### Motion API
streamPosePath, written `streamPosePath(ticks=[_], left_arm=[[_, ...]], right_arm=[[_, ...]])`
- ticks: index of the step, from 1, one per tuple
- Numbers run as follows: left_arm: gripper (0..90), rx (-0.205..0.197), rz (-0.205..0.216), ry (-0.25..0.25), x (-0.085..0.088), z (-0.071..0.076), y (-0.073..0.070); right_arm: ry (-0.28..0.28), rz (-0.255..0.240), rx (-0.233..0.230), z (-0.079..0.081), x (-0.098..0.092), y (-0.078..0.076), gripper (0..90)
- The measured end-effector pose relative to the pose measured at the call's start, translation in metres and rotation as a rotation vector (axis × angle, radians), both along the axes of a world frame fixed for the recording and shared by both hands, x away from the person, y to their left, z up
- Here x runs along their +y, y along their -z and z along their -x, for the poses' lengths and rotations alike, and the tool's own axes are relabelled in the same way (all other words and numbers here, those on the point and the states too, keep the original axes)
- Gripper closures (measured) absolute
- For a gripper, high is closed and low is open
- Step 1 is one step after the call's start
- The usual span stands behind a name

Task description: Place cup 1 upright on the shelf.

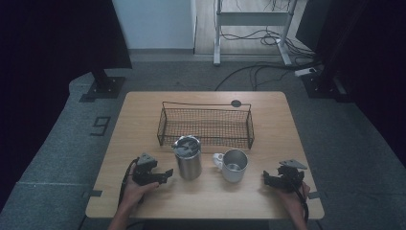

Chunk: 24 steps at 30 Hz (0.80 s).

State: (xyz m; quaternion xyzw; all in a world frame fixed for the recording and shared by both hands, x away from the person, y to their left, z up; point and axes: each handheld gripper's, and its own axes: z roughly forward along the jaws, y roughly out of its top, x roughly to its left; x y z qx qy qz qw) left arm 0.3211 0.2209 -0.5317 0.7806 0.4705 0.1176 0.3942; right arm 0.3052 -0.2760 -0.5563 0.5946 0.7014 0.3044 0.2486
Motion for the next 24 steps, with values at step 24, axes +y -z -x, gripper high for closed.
streamPosePath(ticks=[24], left_arm=[[12.8,-0.063,0.117,-0.001,0.01,0.008,-0.022]], right_arm=[[0.007,-0.001,-0.005,0.001,-0.004,0.0,5.6]])
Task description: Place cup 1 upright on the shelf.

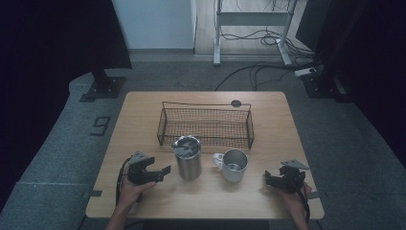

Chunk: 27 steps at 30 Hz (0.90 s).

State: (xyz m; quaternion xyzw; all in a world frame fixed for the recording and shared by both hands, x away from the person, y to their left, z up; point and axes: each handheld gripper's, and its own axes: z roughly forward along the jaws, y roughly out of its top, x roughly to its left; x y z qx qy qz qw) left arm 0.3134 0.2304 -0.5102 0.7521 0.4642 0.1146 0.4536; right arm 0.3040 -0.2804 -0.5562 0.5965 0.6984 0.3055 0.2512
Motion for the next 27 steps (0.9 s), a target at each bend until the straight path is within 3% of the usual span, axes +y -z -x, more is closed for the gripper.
streamPosePath(ticks=[13,27], left_arm=[[12.8,-0.056,0.051,0.046,-0.001,0.01,-0.019],[11.9,-0.089,0.045,0.108,-0.011,0.019,-0.031]], right_arm=[[0.005,0.0,-0.004,0.0,-0.001,0.0,7.2],[0.014,-0.003,-0.013,0.001,-0.002,0.0,10.5]])
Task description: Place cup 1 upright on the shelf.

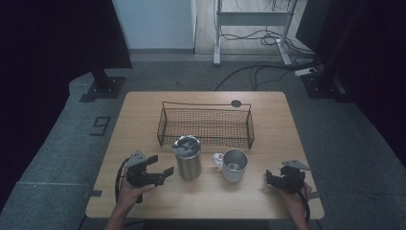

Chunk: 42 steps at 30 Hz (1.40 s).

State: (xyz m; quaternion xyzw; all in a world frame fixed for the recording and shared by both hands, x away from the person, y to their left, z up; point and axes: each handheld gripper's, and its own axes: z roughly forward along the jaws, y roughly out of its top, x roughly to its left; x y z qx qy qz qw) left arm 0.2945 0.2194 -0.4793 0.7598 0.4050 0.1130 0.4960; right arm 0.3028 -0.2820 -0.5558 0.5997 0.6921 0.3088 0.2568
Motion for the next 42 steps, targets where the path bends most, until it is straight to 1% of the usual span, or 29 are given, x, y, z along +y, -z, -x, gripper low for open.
streamPosePath(ticks=[8,15,18,21,24,27,31,37,42], left_arm=[[11.6,-0.015,-0.001,0.026,-0.009,0.004,-0.004],[11.5,-0.013,-0.006,0.042,-0.016,0.004,-0.004],[11.5,-0.013,-0.012,0.044,-0.019,0.002,-0.004],[11.6,-0.009,-0.006,0.05,-0.022,0.001,-0.005],[11.6,-0.014,-0.014,0.053,-0.029,-0.001,-0.007],[11.3,-0.021,-0.017,0.055,-0.032,-0.002,-0.009],[9.2,-0.028,-0.005,0.066,-0.037,-0.005,-0.013],[7.2,-0.022,-0.013,0.08,-0.045,-0.008,-0.013],[5.8,-0.028,-0.024,0.081,-0.052,-0.011,-0.013]], right_arm=[[0.005,0.001,0.001,0.0,0.0,0.0,11.4],[0.006,0.001,0.001,0.001,0.0,0.0,11.6],[0.006,0.0,0.0,0.001,0.0,0.0,11.6],[0.007,0.0,0.0,0.0,0.0,0.0,11.6],[0.006,0.0,0.0,0.001,0.0,0.0,11.7],[0.006,0.0,0.0,0.001,0.0,0.0,11.7],[0.004,0.0,-0.001,0.001,0.0,0.0,11.9],[0.004,0.0,-0.002,0.001,0.0,0.0,12.1],[0.003,0.0,-0.002,0.001,0.0,0.0,12.3]])
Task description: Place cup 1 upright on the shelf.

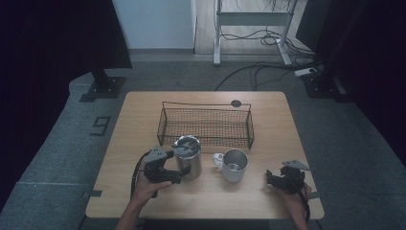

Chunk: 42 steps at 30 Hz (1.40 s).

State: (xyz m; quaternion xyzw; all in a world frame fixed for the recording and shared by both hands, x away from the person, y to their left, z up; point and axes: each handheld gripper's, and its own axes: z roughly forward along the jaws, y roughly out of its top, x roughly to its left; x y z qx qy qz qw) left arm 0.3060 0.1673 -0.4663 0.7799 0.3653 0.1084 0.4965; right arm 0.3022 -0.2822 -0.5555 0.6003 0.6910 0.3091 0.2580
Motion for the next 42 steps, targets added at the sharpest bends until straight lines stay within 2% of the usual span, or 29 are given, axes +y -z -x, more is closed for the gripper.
streamPosePath(ticks=[4,9,11,14,20,26,29,35,42], left_arm=[[5.1,-0.01,-0.026,-0.013,-0.006,-0.003,0.001],[4.7,-0.008,-0.028,-0.021,-0.008,-0.007,0.003],[4.5,-0.023,-0.028,-0.036,-0.01,-0.009,0.004],[1.0,-0.055,-0.029,-0.032,-0.012,-0.013,0.005],[0.5,-0.062,-0.031,-0.03,-0.019,-0.019,0.006],[0.6,-0.065,-0.048,-0.036,-0.024,-0.021,0.007],[0.4,-0.071,-0.04,-0.04,-0.025,-0.022,0.008],[0.5,-0.091,-0.034,-0.047,-0.028,-0.024,0.009],[2.3,-0.121,-0.049,-0.041,-0.027,-0.021,0.01]], right_arm=[[0.0,0.0,0.0,0.0,0.0,0.0,12.4],[-0.002,0.0,0.0,0.0,0.0,0.0,12.6],[0.0,-0.001,0.0,0.0,0.0,0.0,12.6],[-0.001,-0.001,0.001,0.0,0.0,0.0,12.6],[-0.002,0.0,0.0,0.0,0.0,0.0,12.6],[-0.001,-0.001,0.001,0.0,0.0,0.0,12.6],[-0.001,-0.001,0.001,0.0,0.0,0.0,12.6],[-0.001,-0.001,0.001,0.0,0.0,0.0,12.6],[-0.002,0.0,0.0,0.0,0.0,0.0,12.6]])
